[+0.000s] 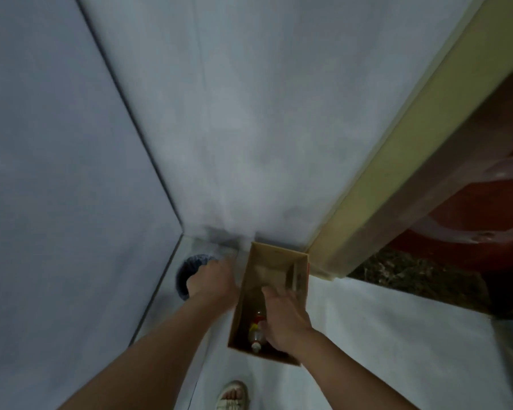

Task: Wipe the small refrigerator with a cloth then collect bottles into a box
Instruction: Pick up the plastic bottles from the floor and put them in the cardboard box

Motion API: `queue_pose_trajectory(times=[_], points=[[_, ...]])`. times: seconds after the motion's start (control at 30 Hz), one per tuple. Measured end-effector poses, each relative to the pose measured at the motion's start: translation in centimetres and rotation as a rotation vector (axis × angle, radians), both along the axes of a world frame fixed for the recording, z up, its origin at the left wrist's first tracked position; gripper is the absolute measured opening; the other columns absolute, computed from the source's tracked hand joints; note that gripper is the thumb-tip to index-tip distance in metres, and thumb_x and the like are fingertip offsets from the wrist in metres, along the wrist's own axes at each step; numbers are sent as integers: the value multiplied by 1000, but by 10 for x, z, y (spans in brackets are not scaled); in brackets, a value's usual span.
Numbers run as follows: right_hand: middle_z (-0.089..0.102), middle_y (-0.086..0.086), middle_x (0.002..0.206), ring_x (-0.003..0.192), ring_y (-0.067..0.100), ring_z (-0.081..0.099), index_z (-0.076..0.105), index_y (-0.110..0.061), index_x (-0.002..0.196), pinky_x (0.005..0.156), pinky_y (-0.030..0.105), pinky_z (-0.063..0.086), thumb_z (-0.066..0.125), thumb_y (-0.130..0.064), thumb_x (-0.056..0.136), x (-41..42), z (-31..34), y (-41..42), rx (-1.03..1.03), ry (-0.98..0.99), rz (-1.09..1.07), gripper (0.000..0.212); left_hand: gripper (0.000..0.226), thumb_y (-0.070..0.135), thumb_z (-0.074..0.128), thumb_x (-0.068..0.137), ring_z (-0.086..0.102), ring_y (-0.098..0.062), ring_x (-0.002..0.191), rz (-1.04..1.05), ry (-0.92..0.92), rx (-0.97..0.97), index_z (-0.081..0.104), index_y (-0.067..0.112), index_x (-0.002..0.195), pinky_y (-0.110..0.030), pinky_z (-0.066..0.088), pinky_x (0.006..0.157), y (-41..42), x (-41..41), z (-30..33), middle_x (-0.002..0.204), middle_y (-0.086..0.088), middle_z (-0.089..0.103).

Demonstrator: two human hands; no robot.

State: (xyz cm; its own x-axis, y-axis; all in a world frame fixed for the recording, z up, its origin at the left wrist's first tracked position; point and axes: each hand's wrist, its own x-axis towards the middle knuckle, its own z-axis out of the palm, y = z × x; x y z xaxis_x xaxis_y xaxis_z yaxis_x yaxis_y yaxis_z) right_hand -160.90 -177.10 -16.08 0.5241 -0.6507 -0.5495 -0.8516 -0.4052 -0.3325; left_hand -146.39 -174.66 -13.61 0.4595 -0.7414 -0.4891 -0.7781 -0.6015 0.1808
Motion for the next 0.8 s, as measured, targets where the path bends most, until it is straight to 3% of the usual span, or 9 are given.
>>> queue_pose_trajectory(times=[0.13,0.27,0.4,0.8], points=[[32,6,146,133,27,34,28,-19,143,110,42,32,57,-28,92,8,37,29,-20,2,191,59,46,34,56,86,54,-26,114,155,-54,21,43,18,127,-35,46,84,49,6,40,127,-6,53],[29,9,147,131,27,35,28,-15,143,107,37,37,54,-27,94,14,77,64,-43,-88,389,57,48,38,56,87,51,-28,118,312,-90,3,40,18,128,-38,45,89,114,2,78,130,-7,51],[32,13,140,128,31,35,32,-11,139,104,42,39,54,-22,93,30,106,107,-63,-91,573,53,52,42,54,88,48,-28,122,444,-154,12,38,18,132,-37,41,94,187,-3,107,134,-8,49],[35,13,136,125,31,36,37,-10,133,104,40,38,60,-21,89,88,152,291,-38,-125,1066,52,49,43,54,88,56,-23,111,912,-260,23,43,21,130,-36,46,88,413,-2,157,123,-4,58]])
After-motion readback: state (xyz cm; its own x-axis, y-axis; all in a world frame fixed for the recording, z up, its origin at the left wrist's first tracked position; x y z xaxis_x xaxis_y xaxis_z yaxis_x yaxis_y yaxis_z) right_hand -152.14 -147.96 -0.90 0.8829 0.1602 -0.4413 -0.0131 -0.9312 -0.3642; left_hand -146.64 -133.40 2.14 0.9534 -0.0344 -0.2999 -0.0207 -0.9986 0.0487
